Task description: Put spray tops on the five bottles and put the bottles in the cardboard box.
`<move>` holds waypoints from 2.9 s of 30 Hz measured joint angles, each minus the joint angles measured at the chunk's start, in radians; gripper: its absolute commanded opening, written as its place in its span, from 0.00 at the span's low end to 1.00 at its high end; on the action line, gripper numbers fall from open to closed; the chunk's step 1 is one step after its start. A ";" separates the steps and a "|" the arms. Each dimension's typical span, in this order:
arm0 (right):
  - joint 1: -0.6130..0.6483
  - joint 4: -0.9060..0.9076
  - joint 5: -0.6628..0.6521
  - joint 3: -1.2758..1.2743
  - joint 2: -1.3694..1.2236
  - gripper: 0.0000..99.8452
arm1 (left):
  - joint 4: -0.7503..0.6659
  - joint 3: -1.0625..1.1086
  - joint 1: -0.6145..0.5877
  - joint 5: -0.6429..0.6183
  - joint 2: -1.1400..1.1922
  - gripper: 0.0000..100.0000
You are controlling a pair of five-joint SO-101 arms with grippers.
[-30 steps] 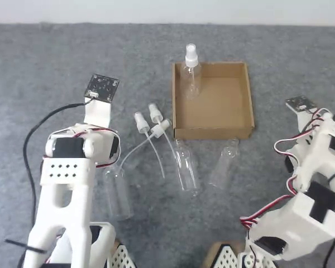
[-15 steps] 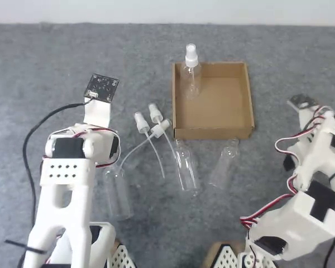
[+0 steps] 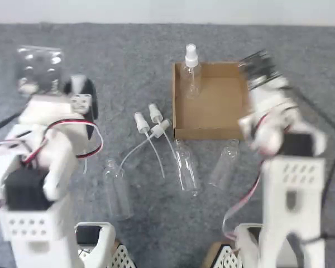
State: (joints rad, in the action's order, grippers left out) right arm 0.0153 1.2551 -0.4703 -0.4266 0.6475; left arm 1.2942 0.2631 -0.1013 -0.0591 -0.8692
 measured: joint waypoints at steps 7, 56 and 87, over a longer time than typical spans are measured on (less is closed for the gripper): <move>0.459 -0.187 0.175 -0.250 0.278 0.01 | -0.098 -0.115 0.000 -0.209 -0.012 0.01; 0.773 -0.580 0.276 -0.618 0.356 0.01 | -0.371 0.430 0.252 -0.356 -0.037 0.01; 0.773 -1.051 0.428 -0.913 0.374 0.01 | -0.364 0.496 0.278 -0.212 -0.342 0.07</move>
State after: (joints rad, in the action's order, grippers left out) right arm 0.7887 0.2041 -0.0422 -1.3395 1.0219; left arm 0.9306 0.7587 0.1765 -0.2708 -1.2114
